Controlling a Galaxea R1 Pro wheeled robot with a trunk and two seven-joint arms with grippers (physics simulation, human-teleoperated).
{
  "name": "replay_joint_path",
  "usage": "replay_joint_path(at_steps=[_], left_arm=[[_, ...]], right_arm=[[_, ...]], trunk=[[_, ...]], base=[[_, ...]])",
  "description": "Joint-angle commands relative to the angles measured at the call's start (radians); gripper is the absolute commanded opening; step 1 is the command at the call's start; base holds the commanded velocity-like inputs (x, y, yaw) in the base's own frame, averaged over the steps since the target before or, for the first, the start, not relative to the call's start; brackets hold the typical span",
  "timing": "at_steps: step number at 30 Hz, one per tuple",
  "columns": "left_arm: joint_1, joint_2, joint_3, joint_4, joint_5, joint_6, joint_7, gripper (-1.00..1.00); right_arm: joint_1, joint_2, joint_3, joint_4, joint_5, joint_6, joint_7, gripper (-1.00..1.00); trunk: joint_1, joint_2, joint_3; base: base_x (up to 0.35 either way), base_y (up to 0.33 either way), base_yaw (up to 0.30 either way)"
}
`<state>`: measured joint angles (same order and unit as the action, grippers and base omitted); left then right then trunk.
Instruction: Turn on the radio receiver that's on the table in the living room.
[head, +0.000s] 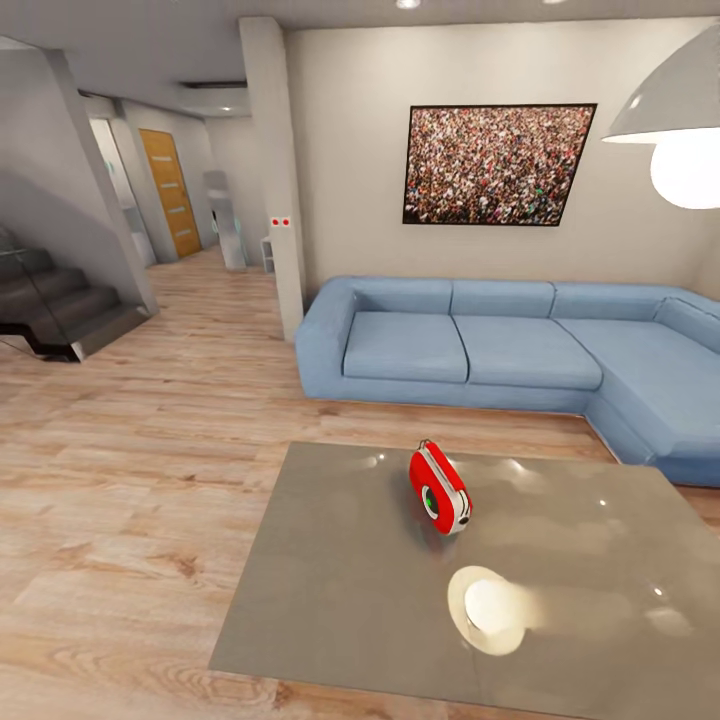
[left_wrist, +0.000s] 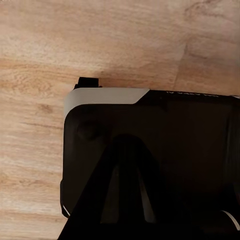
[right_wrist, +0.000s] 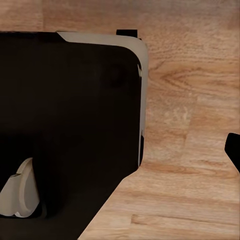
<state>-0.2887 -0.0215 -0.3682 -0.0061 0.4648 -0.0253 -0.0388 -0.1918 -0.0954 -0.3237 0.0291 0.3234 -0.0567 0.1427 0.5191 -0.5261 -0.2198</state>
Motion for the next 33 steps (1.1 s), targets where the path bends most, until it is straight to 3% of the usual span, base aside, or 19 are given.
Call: replay_joint_path(at_steps=[1, 33], left_arm=[[0.000, 0.000, 0.000, 0.000, 0.000, 0.000, 0.000, -1.00], [-0.001, 0.000, 0.000, 0.000, 0.000, 0.000, 0.000, -1.00]], right_arm=[[0.000, 0.000, 0.000, 0.000, 0.000, -0.001, 0.000, 1.00], [-0.001, 0.005, -0.005, -0.015, 0.009, -0.005, 0.000, 1.00]], trunk=[[0.000, 0.000, 0.000], [0.000, 0.000, 0.000]], base=[[0.000, 0.000, 0.000], [0.000, 0.000, 0.000]])
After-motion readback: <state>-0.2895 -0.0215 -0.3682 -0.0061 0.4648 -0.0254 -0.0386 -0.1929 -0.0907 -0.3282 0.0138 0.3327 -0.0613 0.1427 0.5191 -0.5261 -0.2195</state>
